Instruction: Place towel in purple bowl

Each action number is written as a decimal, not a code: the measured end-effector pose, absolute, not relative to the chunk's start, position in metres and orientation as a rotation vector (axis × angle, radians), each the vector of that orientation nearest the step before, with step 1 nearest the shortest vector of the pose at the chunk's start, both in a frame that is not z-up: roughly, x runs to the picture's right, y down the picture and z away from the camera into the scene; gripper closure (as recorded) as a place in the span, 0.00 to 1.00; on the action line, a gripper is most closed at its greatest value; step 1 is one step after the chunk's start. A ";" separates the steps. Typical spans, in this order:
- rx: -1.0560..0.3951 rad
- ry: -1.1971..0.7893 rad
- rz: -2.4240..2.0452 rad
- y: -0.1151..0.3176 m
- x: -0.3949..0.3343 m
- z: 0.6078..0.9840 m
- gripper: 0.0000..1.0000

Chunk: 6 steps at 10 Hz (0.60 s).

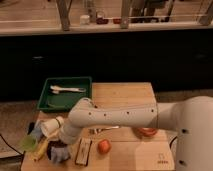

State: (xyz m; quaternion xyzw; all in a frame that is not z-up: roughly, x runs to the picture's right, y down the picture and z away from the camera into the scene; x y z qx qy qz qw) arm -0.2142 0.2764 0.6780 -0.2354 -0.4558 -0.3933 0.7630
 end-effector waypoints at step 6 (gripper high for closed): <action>-0.494 -0.981 -0.856 0.270 -0.206 0.676 0.20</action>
